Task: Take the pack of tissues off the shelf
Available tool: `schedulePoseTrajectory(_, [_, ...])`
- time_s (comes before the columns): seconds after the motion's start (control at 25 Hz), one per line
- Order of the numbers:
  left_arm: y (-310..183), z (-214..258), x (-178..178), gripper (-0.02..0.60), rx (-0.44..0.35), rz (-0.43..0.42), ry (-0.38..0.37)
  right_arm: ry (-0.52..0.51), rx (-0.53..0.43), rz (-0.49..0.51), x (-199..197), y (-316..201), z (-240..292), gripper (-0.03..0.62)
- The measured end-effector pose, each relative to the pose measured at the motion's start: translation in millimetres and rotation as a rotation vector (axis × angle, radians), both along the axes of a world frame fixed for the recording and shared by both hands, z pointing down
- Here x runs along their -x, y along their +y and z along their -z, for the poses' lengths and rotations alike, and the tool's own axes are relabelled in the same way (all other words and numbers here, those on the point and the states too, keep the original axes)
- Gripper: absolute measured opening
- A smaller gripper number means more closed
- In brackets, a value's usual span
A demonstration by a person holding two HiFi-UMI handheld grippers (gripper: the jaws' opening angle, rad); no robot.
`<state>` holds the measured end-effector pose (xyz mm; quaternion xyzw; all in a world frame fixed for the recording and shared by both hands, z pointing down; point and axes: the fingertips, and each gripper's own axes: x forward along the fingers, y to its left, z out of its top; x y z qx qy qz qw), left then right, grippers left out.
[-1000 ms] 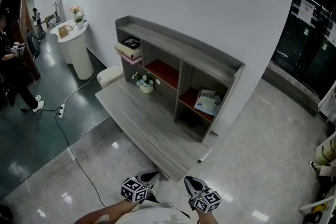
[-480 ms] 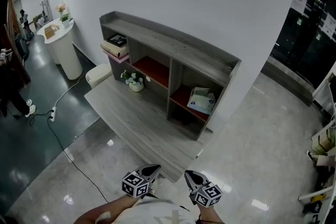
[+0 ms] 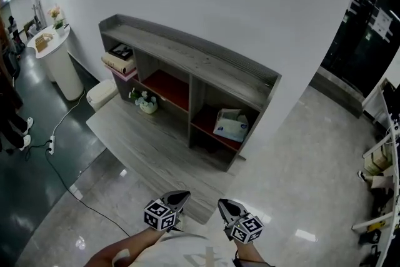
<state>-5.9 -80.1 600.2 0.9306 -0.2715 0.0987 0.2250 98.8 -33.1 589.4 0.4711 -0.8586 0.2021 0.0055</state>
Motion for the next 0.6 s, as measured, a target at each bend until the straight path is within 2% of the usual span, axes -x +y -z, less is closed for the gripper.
schedulePoseTrajectory(0.6, [-77.3, 2.7, -28.5, 0.015, -0.006, -0.12, 0.025, 0.017, -0.013, -0.113, -18.4, -61.8, 4.9, 0.005])
